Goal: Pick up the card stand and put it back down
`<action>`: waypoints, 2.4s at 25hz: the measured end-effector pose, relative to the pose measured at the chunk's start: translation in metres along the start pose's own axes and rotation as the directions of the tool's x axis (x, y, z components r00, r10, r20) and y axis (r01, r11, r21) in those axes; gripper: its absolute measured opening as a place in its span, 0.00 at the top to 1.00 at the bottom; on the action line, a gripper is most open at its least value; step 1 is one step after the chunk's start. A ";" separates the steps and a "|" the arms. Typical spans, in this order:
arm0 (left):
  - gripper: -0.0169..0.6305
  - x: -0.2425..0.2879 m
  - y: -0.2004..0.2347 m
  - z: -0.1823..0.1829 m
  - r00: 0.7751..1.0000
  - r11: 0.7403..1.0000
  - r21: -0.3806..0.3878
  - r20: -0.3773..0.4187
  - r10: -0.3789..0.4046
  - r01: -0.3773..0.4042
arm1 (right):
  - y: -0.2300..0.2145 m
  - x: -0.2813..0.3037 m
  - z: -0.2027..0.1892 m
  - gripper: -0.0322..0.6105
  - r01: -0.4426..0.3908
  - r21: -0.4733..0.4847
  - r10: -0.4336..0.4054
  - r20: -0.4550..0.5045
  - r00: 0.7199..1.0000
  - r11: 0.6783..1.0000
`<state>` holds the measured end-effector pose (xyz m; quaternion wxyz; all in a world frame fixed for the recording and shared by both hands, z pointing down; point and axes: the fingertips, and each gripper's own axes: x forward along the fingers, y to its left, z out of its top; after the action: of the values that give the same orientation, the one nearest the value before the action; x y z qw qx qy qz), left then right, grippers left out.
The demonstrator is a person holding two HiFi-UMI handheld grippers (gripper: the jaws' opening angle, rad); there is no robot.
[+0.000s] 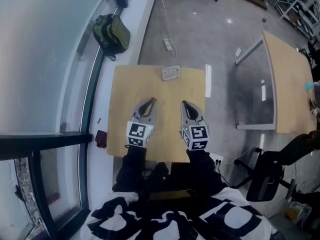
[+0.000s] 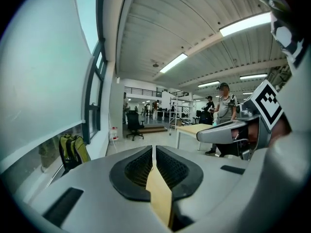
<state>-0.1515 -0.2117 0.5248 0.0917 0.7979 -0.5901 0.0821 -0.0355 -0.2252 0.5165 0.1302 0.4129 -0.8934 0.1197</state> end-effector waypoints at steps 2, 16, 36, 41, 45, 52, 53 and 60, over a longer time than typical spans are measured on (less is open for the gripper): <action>0.95 0.016 0.012 -0.013 0.999 1.000 0.004 -0.041 -0.002 0.003 | -0.008 0.013 -0.005 0.94 -0.010 -0.007 0.010 -0.022 1.000 1.000; 0.73 0.090 0.072 -0.091 0.978 0.997 0.021 -0.198 -0.066 0.071 | -0.036 0.078 -0.045 0.93 -0.171 0.010 0.171 -0.123 0.978 0.985; 0.47 0.233 0.062 -0.108 0.902 0.915 0.001 -0.166 -0.399 0.405 | -0.073 0.136 -0.075 0.93 -0.261 0.057 0.267 -0.127 0.955 0.964; 0.48 0.255 0.052 -0.109 0.868 0.879 -0.003 -0.158 -0.471 0.476 | -0.085 0.139 -0.075 0.93 -0.256 0.065 0.262 -0.120 0.957 0.964; 0.50 0.263 0.039 -0.113 0.833 0.845 -0.008 -0.164 -0.528 0.534 | -0.091 0.139 -0.080 0.93 -0.251 0.069 0.258 -0.123 0.958 0.965; 0.58 0.270 0.030 -0.114 0.819 0.831 -0.025 -0.154 -0.553 0.556 | -0.098 0.135 -0.085 0.93 -0.233 0.083 0.243 -0.131 0.961 0.969; 0.60 0.270 0.030 -0.114 0.819 0.831 -0.027 -0.154 -0.552 0.555 | -0.099 0.135 -0.086 0.93 -0.233 0.090 0.244 -0.133 0.961 0.968; 0.89 0.268 0.022 -0.120 0.793 0.810 -0.047 -0.179 -0.583 0.585 | -0.104 0.130 -0.084 0.93 -0.221 0.108 0.233 -0.117 0.965 0.969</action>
<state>-0.0972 -0.4366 0.7066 0.1628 0.9301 -0.3039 0.1267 -0.0261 -0.3556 0.6494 0.1535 0.3047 -0.9180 0.2021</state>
